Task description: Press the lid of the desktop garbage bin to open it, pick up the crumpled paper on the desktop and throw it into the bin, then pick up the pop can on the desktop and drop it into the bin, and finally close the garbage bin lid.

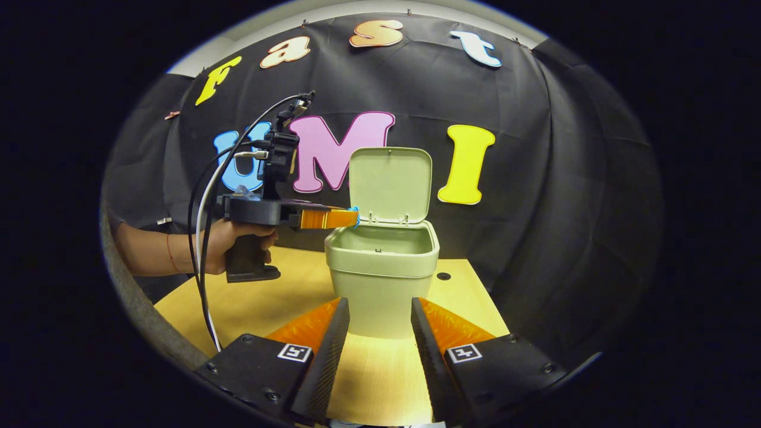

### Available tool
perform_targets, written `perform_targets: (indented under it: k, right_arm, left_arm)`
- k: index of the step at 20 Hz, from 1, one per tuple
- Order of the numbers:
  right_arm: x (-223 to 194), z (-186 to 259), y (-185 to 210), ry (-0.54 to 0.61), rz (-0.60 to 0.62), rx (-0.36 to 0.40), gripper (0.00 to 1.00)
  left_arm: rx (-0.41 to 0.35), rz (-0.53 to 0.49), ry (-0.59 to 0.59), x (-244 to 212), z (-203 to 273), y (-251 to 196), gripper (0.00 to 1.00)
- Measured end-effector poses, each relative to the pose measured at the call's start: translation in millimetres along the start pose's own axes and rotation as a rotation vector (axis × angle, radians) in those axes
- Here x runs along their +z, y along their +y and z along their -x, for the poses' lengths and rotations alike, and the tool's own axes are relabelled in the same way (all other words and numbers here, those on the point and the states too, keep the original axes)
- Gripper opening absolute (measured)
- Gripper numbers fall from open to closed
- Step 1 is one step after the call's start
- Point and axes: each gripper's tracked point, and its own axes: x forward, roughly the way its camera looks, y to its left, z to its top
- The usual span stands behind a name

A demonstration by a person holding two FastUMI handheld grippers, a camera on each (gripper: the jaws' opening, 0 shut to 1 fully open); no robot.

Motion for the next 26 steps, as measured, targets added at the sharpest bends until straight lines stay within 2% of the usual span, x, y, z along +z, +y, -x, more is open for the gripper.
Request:
perform_targets:
  k: [2, 4, 7, 8, 9, 10, 11, 16, 18, 26]
  right_arm:
    - [-1, -2, -5, 0.005, -0.006, -0.001, 0.69]
    - [-1, -2, -7, 0.005, -0.011, -0.003, 0.73]
    - [-2, -2, -7, 0.011, -0.009, -0.002, 0.73]
    - [-3, -2, -6, 0.012, -0.006, -0.001, 0.73]
    - [-3, -2, -6, 0.013, -0.003, 0.002, 0.73]
    - [-4, -1, -4, 0.014, -0.001, 0.004, 0.73]
    - [-3, -1, -2, 0.014, 0.002, 0.008, 0.73]
    - [-6, 2, 7, 0.023, 0.016, 0.02, 0.74]
    - [-8, 3, 14, 0.024, 0.018, 0.035, 0.79]
    - [-40, 1, 77, 0.096, 0.029, 0.165, 0.81]
  left_arm:
    - [0.009, -0.006, 0.02, -5, -7, 0, 0.35]
    - [0.012, -0.01, 0.033, -7, -9, 0, 0.42]
    - [0.013, 0.0, 0.027, -6, -9, 1, 0.43]
    - [0.012, 0.003, 0.025, -6, -9, 1, 0.54]
    - [0.016, 0.005, 0.021, -5, -6, 2, 0.59]
    - [0.02, 0.007, 0.016, -5, -5, 3, 0.84]
    - [0.035, 0.008, 0.003, -3, -3, 7, 0.9]
    - [0.09, 0.005, -0.039, 8, 24, 19, 0.91]
    - [0.116, 0.013, -0.056, 11, 41, 27, 0.91]
    - [0.259, 0.048, -0.078, -1, 134, 77, 0.91]
